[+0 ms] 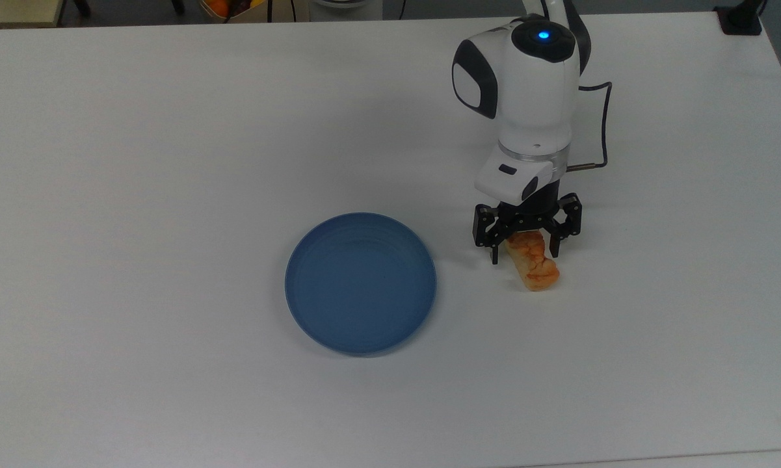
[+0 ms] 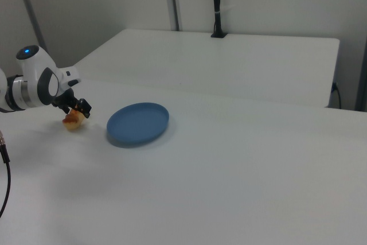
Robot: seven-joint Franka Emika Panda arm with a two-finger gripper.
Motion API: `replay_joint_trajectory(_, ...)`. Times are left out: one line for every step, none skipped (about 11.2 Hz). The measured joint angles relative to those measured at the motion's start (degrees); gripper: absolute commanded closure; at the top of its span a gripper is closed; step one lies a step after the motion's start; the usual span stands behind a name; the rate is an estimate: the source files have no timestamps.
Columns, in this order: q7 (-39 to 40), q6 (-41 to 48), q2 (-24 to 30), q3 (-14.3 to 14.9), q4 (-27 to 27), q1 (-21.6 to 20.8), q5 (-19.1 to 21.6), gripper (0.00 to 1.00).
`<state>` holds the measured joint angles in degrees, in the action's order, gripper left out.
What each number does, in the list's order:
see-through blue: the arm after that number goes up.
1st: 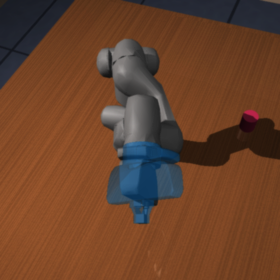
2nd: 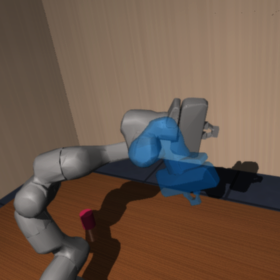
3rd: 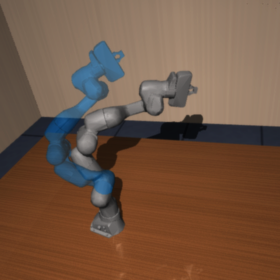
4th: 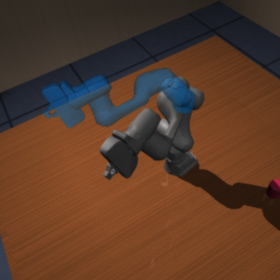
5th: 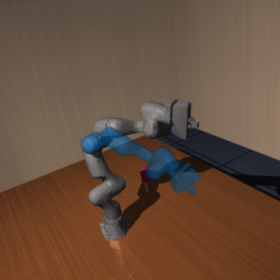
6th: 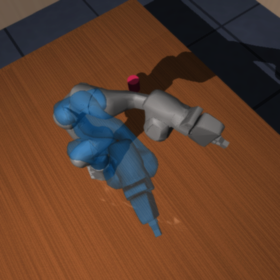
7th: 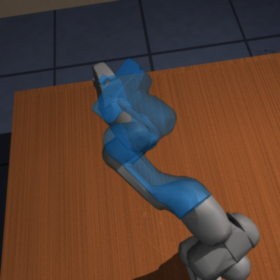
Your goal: Put the bread on the table
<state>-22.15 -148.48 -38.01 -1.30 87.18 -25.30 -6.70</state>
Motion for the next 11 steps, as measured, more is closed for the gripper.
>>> replay_joint_trajectory(0.0, 0.0, 0.0, 0.0, -0.1, 0.0, 0.0, 0.0)
replay_joint_trajectory(0.0, 0.0, 0.0, 0.0, -0.3, 0.1, 0.0, 0.0)
replay_joint_trajectory(0.0, 0.0, 0.2, 0.1, -0.9, 0.2, 0.0, 0.0)
replay_joint_trajectory(0.0, 0.3, 0.9, 0.2, -1.3, 0.4, 0.0, 0.0)
replay_joint_trajectory(0.0, 2.1, 2.1, 0.3, -1.5, 0.5, 0.0, 0.0)
replay_joint_trajectory(0.0, 4.9, 3.8, 0.4, -1.6, 0.7, 0.0, 0.0)
replay_joint_trajectory(0.1, 8.2, 5.7, 0.4, -1.6, 1.0, -0.2, 0.0)
replay_joint_trajectory(1.2, 12.2, 7.6, 0.5, -1.6, 1.5, -0.5, 0.0)
replay_joint_trajectory(3.6, 17.2, 9.7, 0.6, -1.6, 2.5, -0.5, 0.0)
replay_joint_trajectory(6.1, 21.9, 11.8, 0.6, -1.6, 3.8, -0.5, 0.0)
replay_joint_trajectory(8.2, 27.0, 14.2, 0.7, -1.7, 5.5, -0.5, 0.0)
